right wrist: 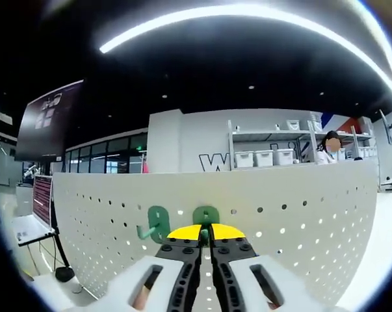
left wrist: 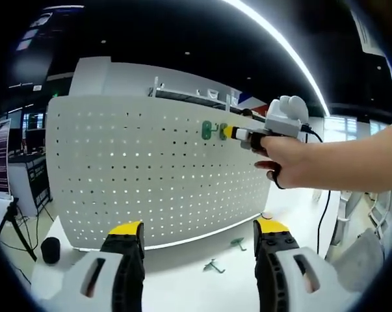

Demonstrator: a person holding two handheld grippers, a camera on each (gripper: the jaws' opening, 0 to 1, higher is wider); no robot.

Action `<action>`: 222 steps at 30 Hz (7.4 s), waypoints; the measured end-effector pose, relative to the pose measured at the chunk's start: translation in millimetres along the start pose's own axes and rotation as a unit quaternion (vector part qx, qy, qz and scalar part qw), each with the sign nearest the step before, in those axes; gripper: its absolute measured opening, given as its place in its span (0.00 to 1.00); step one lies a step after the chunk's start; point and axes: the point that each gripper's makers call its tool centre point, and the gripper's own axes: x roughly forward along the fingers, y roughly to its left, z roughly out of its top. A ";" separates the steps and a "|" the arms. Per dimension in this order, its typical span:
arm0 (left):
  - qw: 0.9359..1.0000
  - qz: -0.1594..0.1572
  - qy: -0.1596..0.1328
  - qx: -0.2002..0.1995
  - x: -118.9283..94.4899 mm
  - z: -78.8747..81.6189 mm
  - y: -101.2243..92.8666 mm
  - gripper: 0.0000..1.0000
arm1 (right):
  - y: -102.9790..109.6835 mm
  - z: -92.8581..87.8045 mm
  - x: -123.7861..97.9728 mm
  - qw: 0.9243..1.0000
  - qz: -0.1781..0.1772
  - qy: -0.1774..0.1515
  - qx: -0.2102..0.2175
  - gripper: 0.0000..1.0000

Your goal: Insert the hook assembly into the mounting plate slot until the hook locks in place.

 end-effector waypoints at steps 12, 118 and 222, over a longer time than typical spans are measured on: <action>1.000 -0.005 0.022 0.012 -2.5 -11.8 -0.7 0.72 | 1.1 -0.2 -1.0 1.000 0.006 0.005 -0.001 0.03; 0.991 -0.075 0.109 0.036 -4.8 -67.9 -22.6 0.74 | -1.0 -69.3 -159.0 0.959 0.262 0.113 0.009 0.42; 0.860 -0.269 0.320 0.292 55.7 -134.3 -44.3 0.70 | -38.6 -160.1 -264.6 0.936 0.216 0.276 0.019 0.50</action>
